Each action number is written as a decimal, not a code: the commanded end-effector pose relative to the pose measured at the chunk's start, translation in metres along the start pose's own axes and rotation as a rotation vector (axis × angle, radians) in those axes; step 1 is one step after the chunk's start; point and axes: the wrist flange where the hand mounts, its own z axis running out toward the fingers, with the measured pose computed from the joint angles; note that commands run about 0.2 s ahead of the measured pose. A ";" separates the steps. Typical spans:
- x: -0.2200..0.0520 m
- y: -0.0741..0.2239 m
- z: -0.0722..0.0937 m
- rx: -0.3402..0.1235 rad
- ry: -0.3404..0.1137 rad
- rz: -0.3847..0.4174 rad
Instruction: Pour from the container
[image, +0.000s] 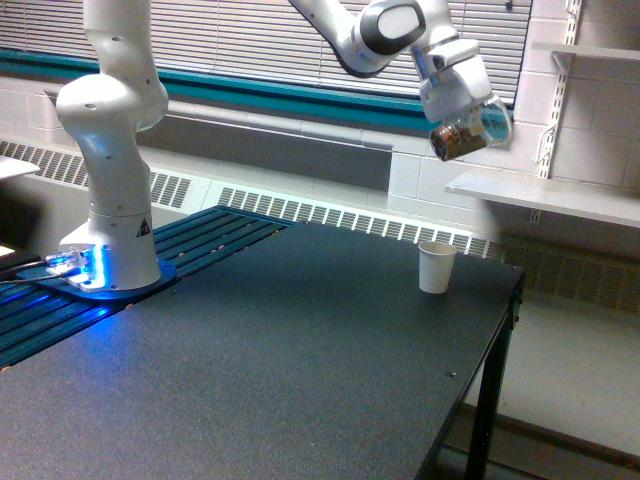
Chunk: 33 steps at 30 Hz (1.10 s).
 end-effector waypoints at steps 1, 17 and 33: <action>-0.012 -0.010 0.003 -0.003 0.002 -0.008; -0.059 -0.014 0.035 -0.033 -0.077 -0.040; -0.089 -0.014 0.071 -0.080 -0.161 -0.050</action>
